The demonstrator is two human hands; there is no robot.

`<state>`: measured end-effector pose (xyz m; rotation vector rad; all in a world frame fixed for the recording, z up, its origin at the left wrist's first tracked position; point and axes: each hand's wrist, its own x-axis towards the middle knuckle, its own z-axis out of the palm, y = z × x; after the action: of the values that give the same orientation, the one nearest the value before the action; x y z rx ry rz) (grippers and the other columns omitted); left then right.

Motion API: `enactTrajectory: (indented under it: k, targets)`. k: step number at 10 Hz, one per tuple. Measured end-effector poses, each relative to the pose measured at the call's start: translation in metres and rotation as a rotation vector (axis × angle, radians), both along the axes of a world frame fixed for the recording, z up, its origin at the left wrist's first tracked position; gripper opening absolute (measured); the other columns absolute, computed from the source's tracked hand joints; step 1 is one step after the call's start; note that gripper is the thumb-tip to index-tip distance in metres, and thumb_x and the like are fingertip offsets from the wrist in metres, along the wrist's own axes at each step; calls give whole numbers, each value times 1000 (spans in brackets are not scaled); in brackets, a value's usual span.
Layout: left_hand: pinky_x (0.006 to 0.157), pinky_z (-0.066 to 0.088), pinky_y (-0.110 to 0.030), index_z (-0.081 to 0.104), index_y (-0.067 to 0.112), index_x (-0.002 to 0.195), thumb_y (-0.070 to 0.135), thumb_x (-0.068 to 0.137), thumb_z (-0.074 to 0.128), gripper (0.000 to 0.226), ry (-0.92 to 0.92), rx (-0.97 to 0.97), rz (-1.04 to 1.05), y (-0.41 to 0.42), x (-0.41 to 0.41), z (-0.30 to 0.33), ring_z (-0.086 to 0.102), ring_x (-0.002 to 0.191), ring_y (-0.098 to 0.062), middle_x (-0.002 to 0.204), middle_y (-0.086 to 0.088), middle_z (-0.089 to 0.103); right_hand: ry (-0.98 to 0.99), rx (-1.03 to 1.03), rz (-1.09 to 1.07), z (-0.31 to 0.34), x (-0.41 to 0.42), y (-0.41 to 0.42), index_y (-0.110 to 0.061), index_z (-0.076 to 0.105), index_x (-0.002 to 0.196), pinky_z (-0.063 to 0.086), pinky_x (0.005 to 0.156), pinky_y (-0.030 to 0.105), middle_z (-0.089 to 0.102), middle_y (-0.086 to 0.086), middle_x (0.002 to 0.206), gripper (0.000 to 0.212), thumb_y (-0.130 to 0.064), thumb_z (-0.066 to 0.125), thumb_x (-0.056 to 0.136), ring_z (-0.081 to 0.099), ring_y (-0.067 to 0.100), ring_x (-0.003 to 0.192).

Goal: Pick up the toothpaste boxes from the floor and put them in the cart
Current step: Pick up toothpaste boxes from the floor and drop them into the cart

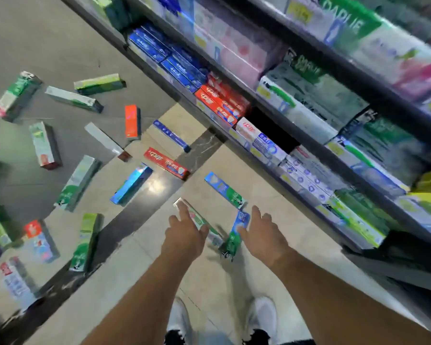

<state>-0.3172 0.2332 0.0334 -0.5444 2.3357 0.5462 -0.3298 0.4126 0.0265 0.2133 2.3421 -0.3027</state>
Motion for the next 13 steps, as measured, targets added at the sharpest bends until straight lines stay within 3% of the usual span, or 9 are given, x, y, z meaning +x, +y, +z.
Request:
enactTrajectory:
  k: [2, 3, 4, 5, 6, 7, 8, 11, 13]
  targets:
    - [82, 42, -34, -7, 9, 155, 45, 94, 57, 95, 38, 52, 155, 21, 4, -163, 54, 112, -36, 138, -26, 37, 53, -9, -97, -157, 17, -1, -7, 14, 154, 41, 102, 38, 33, 21, 150, 70, -43, 21, 94, 43, 38, 132]
    - [85, 36, -33, -7, 13, 154, 45, 93, 58, 94, 10, 93, 209, 26, 0, -215, 48, 123, -34, 145, -27, 30, 144, -28, -229, -215, 18, 0, -1, 13, 151, 48, 96, 35, 45, 20, 141, 76, -36, 49, 93, 54, 35, 122]
    - [92, 42, -39, -11, 8, 154, 49, 92, 57, 101, -13, 34, 200, 35, 0, -250, 47, 124, -36, 145, -32, 23, 75, 60, -144, -254, 25, -9, -3, -11, 154, 47, 93, 33, 38, 18, 141, 106, -51, 59, 90, 55, 26, 115]
    - [66, 49, -36, -13, 0, 153, 46, 96, 50, 97, -26, -71, 76, 42, -3, -271, 58, 100, -42, 141, -43, 18, 65, 164, -118, -283, 25, -25, 6, -25, 146, 57, 70, 31, 39, 23, 134, 130, -51, 72, 78, 60, 25, 89]
    - [59, 42, -31, -23, -1, 150, 27, 94, 57, 101, -53, -60, 161, 41, -5, -267, 50, 63, -27, 131, -43, 27, 72, 128, -177, -279, 27, -24, 4, 2, 153, 56, 56, 31, 48, 23, 116, 123, -25, 81, 64, 60, 26, 67]
    - [71, 42, -33, -24, 14, 152, 27, 92, 62, 105, -8, 11, 269, 26, -3, -233, 57, 79, -34, 132, -32, 33, 80, 146, -130, -245, 31, -17, -12, -18, 154, 53, 84, 33, 41, 15, 128, 95, -22, 54, 92, 57, 23, 101]
    - [79, 50, -42, -28, 28, 150, 31, 90, 67, 112, -22, 103, 281, 15, 3, -175, 61, 93, -45, 131, -26, 32, 122, 142, -108, -187, 36, -14, -13, -14, 155, 49, 93, 34, 33, 14, 145, 86, -17, 49, 97, 54, 23, 116]
    - [74, 39, -36, -24, 31, 152, 35, 88, 64, 109, 76, 83, 16, -23, -15, 122, 58, 102, -42, 126, -25, 44, 169, 64, 18, 114, 10, -22, -15, -18, 154, 48, 74, 33, 35, 14, 133, 95, -18, 54, 93, 64, 29, 96]
    - [73, 40, -35, -20, 40, 152, 34, 86, 63, 106, 178, 125, -203, -47, -40, 357, 57, 104, -44, 131, -24, 39, 189, -21, -88, 340, -15, -16, -28, -16, 155, 47, 84, 43, 30, 21, 148, 98, -29, 60, 93, 58, 41, 115]
